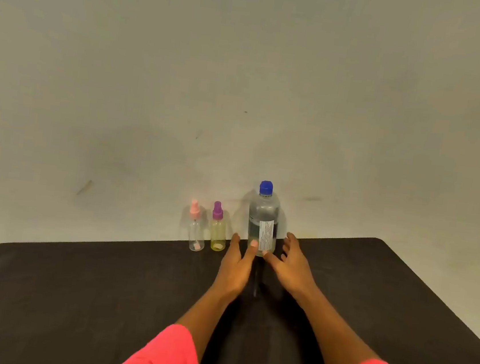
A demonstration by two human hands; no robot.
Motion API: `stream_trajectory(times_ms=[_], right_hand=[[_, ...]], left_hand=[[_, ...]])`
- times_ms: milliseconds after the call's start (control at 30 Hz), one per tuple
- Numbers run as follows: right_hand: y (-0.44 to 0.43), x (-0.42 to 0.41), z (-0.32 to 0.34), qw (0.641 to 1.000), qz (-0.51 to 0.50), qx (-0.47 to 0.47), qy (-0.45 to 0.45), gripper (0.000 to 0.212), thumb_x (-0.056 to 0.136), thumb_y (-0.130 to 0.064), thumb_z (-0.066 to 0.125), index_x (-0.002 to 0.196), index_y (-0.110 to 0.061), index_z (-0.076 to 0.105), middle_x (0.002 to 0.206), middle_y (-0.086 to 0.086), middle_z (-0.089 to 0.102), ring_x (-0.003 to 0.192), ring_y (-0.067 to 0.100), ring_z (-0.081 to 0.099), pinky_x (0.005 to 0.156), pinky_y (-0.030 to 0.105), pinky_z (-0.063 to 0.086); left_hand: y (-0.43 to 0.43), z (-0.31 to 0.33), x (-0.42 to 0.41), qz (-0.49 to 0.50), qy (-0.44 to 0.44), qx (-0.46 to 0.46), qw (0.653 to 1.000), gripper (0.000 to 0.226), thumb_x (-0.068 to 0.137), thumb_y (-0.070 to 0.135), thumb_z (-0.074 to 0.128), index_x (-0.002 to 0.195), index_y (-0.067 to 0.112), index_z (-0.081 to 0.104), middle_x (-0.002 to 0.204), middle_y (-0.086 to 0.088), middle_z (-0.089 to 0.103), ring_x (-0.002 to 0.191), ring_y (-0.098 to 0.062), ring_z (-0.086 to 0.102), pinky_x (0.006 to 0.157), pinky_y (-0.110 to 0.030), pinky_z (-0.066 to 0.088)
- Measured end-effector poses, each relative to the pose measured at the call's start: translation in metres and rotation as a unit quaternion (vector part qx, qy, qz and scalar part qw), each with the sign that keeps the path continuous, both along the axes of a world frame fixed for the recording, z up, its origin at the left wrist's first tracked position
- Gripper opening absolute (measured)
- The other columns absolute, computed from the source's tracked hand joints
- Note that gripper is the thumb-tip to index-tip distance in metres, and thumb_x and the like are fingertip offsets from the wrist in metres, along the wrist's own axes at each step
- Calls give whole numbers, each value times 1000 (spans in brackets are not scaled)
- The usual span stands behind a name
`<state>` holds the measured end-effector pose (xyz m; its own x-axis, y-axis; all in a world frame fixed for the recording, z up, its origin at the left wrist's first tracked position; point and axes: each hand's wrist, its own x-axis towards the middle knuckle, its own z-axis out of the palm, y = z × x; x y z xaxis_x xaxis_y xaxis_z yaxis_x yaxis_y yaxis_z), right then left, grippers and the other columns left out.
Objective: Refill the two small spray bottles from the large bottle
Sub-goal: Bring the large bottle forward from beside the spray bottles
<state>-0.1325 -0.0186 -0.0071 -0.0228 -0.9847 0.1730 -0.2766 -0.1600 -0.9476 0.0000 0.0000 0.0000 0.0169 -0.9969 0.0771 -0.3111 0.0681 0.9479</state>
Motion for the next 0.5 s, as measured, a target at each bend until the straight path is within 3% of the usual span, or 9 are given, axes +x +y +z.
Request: stream_trajectory(times_ms=[67, 200, 367, 500], right_hand=[[-8, 1, -1, 1000, -5, -18, 18, 78, 83, -30, 71, 146, -19, 26, 147, 4, 40, 120, 6, 42, 95, 18, 37], [-21, 5, -3, 999, 6, -30, 44, 76, 84, -37, 69, 146, -22, 28, 146, 2, 43, 132, 19, 43, 105, 32, 38], [-23, 6, -5, 996, 18, -56, 72, 61, 89, -33, 64, 142, -25, 34, 136, -1, 51, 123, 16, 51, 91, 17, 39], [-13, 7, -4, 996, 1, -61, 70, 55, 89, -27, 63, 139, -25, 38, 119, -8, 55, 104, 7, 53, 73, 4, 39]], left_hand=[[-10, -3, -1, 14, -8, -25, 1000, 67, 98, 48, 36, 152, 15, 12, 157, -4, 19, 143, -20, 21, 115, -35, 20], [-25, -5, -4, 0, -43, -29, 999, 62, 100, 45, 35, 152, 18, 13, 155, -2, 26, 140, -20, 29, 114, -39, 26], [-29, -7, -5, -20, -75, -48, 996, 54, 100, 41, 35, 150, 28, 17, 148, 4, 39, 133, -18, 41, 109, -34, 31], [-13, -6, -6, -25, -73, -50, 996, 49, 99, 43, 37, 146, 34, 24, 143, 9, 44, 130, -15, 44, 99, -23, 31]])
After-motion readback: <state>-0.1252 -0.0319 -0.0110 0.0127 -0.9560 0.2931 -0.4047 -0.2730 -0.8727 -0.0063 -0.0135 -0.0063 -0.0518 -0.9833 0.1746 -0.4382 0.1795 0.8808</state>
